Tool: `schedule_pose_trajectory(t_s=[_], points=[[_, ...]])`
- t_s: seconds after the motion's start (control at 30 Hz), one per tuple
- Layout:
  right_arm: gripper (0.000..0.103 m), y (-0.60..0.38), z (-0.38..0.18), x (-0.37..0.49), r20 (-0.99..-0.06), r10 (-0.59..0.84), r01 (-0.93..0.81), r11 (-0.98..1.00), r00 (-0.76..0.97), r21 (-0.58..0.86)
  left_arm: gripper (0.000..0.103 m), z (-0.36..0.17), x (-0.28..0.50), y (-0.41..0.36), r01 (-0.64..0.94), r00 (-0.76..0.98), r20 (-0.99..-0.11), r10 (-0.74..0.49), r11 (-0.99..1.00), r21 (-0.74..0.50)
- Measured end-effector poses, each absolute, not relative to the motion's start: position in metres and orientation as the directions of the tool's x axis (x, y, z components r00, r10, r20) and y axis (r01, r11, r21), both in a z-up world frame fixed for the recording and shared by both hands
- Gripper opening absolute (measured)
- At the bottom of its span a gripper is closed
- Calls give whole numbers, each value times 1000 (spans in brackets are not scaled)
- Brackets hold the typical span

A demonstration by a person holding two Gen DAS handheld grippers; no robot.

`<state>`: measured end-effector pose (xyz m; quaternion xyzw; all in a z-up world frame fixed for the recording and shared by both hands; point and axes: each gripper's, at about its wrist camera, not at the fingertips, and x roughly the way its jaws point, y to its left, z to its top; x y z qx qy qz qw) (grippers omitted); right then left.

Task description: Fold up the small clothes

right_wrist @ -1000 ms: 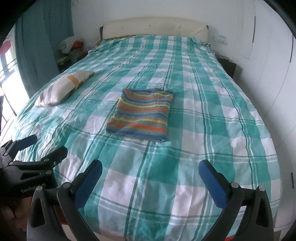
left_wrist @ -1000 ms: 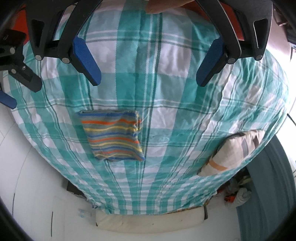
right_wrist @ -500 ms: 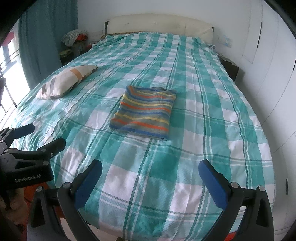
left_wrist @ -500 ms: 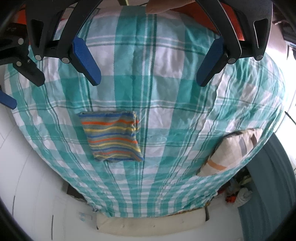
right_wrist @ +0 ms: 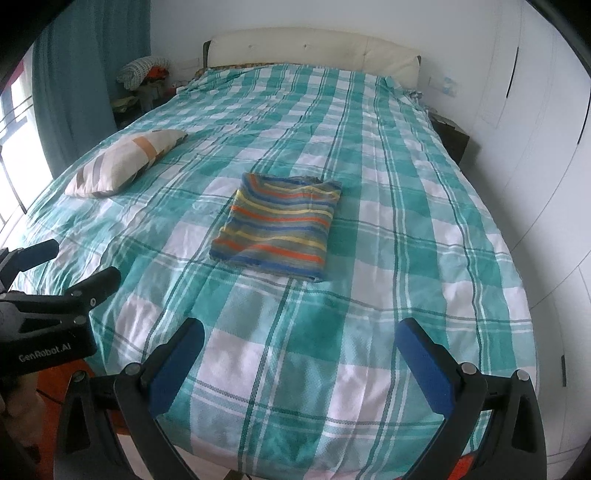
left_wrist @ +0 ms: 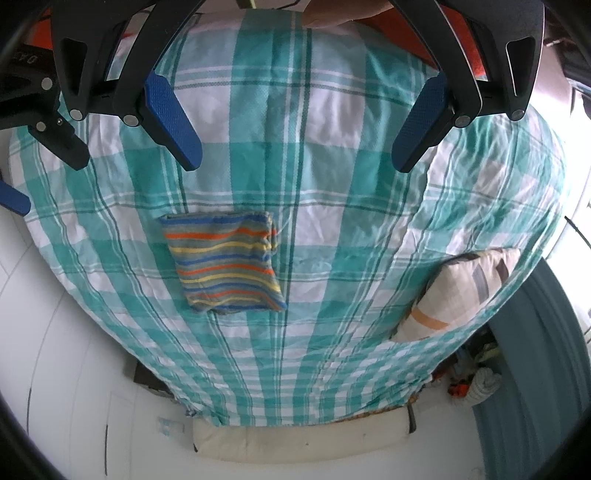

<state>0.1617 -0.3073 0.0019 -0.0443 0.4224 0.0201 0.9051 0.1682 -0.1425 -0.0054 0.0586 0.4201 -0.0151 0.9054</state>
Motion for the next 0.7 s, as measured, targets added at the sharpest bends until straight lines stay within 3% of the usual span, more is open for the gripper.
schedule_pose_trajectory(t_s=[0.7], points=[[102, -314, 7, 168, -764, -28, -58, 995, 645, -86, 103, -13, 172, -141, 98, 625, -780, -1, 992, 77]])
